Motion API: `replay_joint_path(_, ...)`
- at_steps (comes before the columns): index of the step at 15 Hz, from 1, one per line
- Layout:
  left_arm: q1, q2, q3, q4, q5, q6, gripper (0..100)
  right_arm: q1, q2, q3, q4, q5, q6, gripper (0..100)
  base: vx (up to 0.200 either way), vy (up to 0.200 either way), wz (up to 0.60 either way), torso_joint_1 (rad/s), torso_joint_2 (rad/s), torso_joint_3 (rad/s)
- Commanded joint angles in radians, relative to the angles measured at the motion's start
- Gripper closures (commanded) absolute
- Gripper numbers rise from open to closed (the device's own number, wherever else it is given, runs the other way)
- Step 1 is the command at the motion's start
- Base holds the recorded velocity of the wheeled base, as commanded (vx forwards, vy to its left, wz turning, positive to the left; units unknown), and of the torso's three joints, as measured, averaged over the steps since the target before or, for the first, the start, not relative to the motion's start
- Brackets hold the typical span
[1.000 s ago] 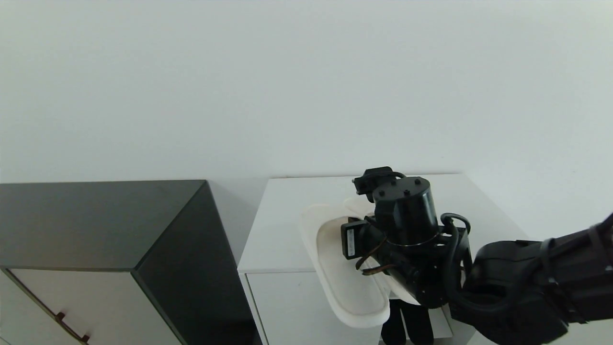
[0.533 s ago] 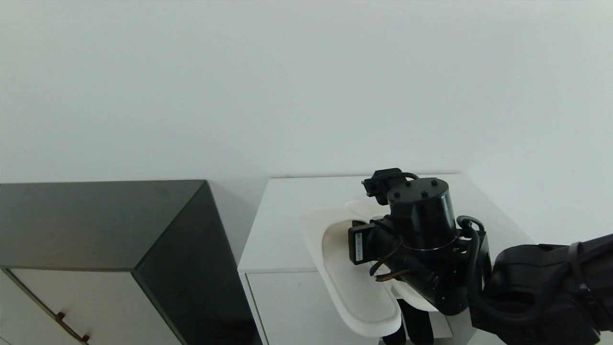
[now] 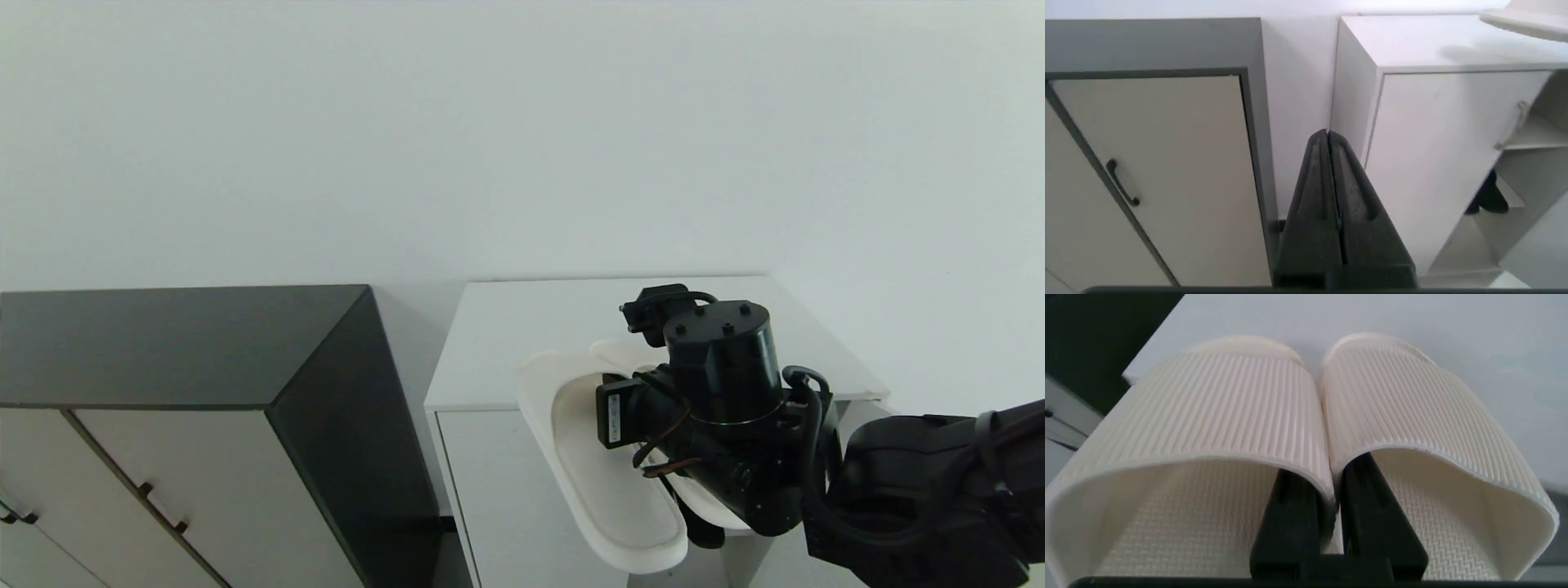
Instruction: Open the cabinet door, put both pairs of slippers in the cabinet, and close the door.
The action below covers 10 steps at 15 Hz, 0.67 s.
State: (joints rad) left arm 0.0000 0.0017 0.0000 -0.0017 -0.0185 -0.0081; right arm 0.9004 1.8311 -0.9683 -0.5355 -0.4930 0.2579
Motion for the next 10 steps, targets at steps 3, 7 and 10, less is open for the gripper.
replay_joint_path(3,0.000,0.000,0.000,-0.001,0.000,-0.001,100,0.002,0.001,0.002,0.000,0.001,-0.002,100,-0.200,0.000,0.00,-0.004,0.00,0.002)
replay_joint_path(7,0.000,0.000,0.000,0.000,0.000,-0.001,100,0.002,-0.003,0.031,-0.012,-0.002,-0.002,100,-0.050,0.000,0.00,0.001,0.00,-0.001)
replay_joint_path(10,0.000,0.000,0.000,0.000,0.000,-0.001,100,0.002,0.010,0.031,-0.038,0.001,-0.006,100,0.000,0.000,0.00,0.000,0.00,0.000)
